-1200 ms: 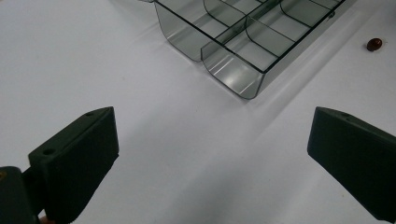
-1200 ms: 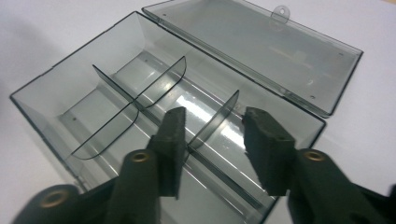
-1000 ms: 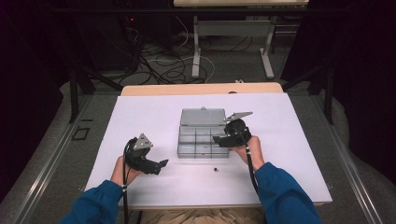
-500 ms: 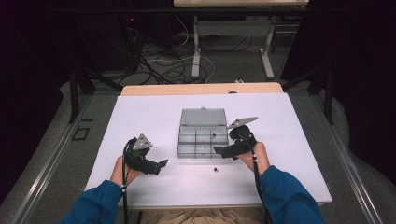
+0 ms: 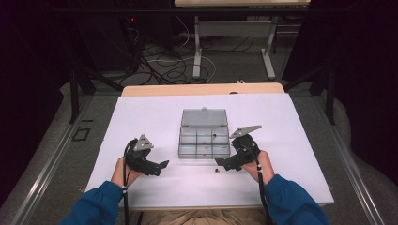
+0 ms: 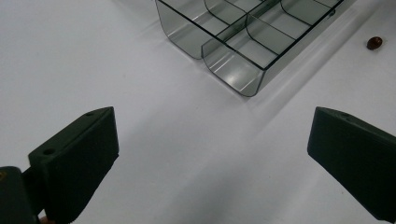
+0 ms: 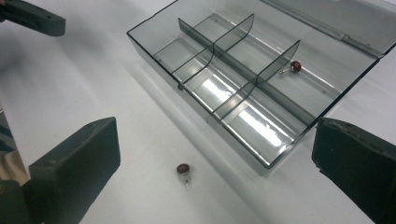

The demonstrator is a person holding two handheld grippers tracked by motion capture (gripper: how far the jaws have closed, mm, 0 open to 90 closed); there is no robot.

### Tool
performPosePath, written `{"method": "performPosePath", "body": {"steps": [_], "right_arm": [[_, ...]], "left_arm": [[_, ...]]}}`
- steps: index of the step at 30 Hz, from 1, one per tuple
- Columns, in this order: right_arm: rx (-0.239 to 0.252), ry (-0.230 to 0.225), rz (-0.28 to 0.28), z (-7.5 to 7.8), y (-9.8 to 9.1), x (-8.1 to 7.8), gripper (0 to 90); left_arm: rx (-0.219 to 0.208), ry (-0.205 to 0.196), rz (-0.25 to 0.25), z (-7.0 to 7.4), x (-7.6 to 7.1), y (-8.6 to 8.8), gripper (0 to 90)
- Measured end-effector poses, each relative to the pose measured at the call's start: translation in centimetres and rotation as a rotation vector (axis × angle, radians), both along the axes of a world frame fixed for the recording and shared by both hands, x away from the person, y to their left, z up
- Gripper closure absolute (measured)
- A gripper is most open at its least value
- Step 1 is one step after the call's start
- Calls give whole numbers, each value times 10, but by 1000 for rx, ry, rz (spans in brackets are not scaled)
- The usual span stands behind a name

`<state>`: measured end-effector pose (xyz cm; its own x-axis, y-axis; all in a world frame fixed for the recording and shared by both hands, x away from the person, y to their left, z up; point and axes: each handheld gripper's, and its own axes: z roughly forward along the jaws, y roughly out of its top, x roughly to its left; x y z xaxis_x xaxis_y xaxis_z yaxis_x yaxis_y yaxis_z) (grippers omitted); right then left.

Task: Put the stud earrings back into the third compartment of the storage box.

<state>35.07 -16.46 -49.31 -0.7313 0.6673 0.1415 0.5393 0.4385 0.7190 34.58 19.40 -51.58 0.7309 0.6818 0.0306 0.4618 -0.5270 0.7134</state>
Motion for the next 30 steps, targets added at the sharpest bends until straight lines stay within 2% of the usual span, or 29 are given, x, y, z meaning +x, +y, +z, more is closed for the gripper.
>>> {"method": "performPosePath", "body": {"steps": [5, 6, 7, 13, 15, 17, 22, 23, 24, 26, 27, 28, 30], "right_arm": [[-8, 31, 22, -2, -1, -7, 0], [-16, 29, 22, -2, -1, -9, 0], [-2, 16, 27, -4, -1, -9, 0], [-7, 34, 35, -5, -2, -15, 0], [-22, 42, 47, -6, -1, -16, 0], [-9, 37, 45, -6, 0, -17, 0], [-27, 49, 58, -6, 2, -19, 0], [-25, 39, 53, -7, 3, -19, 1], [-36, 42, 57, -7, 3, -19, 10], [-28, 41, 61, -8, 5, -20, 45], [-28, 36, 57, -8, 5, -20, 61], [-31, 34, 63, -8, 5, -20, 73], [-46, 37, 67, -7, 5, -20, 123]], "left_arm": [[-13, -15, 10, -1, -1, -1, 24], [-13, -15, 9, -1, -1, -1, 24], [-13, -14, 9, -1, -1, -1, 24], [-14, -22, 12, -1, 0, 0, 24], [-13, -12, 12, -1, 0, 0, 24], [-12, -14, 9, -1, -1, -1, 24], [-15, -18, 11, -1, -1, 0, 24], [-13, -17, 9, -1, -1, 0, 24], [-14, -14, 8, 0, -1, 0, 24], [-14, -12, 11, -1, 0, 0, 24], [-2, 7, 1, 0, 0, 0, 24], [-10, -11, 9, -2, 0, -1, 24], [-7, -9, 7, -2, 0, -2, 24]]}}
